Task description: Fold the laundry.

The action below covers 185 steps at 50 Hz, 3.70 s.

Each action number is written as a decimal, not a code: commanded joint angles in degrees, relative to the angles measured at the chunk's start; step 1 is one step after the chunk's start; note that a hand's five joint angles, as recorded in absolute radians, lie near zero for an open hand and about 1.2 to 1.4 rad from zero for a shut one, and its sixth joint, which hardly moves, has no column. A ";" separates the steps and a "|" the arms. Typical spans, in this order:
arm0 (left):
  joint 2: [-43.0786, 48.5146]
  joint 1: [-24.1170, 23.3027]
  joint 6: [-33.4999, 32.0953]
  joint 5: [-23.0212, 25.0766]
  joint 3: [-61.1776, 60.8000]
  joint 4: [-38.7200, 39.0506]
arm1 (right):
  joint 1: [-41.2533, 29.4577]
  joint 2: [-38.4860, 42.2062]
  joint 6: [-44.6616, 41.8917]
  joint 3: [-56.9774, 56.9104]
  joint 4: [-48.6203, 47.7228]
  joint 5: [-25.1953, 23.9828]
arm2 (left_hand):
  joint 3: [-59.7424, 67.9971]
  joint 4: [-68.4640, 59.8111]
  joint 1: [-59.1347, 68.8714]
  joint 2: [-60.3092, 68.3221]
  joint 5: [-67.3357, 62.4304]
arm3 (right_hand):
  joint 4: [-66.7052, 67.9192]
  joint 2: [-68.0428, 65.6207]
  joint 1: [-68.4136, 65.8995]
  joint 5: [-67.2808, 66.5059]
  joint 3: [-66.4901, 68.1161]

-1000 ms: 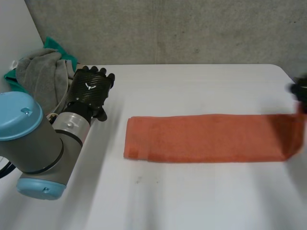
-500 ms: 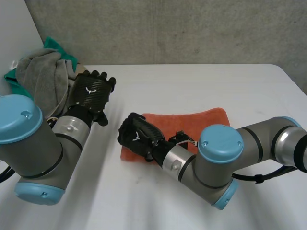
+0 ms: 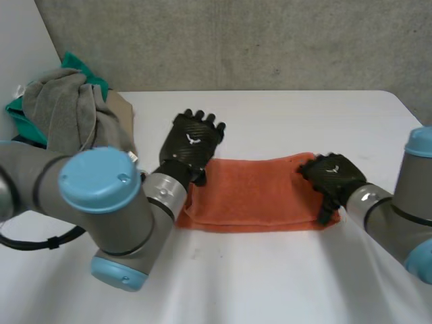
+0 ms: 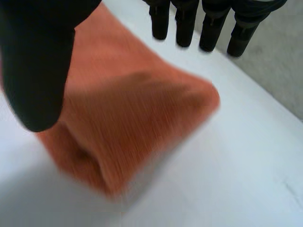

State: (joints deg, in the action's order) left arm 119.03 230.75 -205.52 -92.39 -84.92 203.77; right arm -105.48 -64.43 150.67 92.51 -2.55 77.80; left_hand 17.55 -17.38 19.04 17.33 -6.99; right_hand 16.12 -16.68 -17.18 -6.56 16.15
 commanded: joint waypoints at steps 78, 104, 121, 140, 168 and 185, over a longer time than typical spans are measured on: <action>6.74 0.22 7.77 -12.03 2.39 -20.52 | -15.90 23.03 18.63 -34.59 15.56 1.55 | -2.78 2.61 -4.28 -2.57 2.23 | -5.05 5.61 6.11 5.49 -5.07; -7.67 2.07 7.76 2.83 1.16 -18.32 | -8.69 3.16 34.16 -1.19 -3.77 -0.02 | -4.98 4.81 -6.47 -4.76 4.43 | -0.99 1.55 2.05 1.43 -1.02; -7.32 2.34 9.96 3.09 -0.77 -18.23 | -15.19 13.97 35.83 -8.21 -8.08 -3.54 | -4.47 4.30 -5.97 -4.26 3.92 | 10.38 -9.82 -9.32 -9.94 10.36; -7.85 3.13 9.96 3.18 -0.25 -18.14 | -14.67 20.65 35.57 -24.90 -8.70 5.24 | -4.64 4.47 -6.13 -4.43 4.09 | 63.88 -63.32 -62.82 -63.44 63.85; -2.67 3.48 9.52 3.18 7.66 -17.97 | 18.55 51.16 21.25 -81.34 1.23 11.67 | -4.30 4.13 -5.80 -4.09 3.75 | 63.88 -63.32 -62.82 -63.44 63.85; 0.50 1.73 9.70 3.18 11.36 -18.06 | 21.89 52.91 -2.91 -81.78 0.88 15.70 | -4.47 4.30 -5.96 -4.26 3.92 | -6.12 6.68 7.18 6.56 -6.15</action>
State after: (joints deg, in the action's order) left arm 119.61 233.50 -195.88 -89.21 -74.33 185.71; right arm -83.80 -12.71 155.61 11.01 -0.93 89.69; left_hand 14.30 -13.67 14.20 13.75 -3.30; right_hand 28.62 -25.21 -21.77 -16.95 27.43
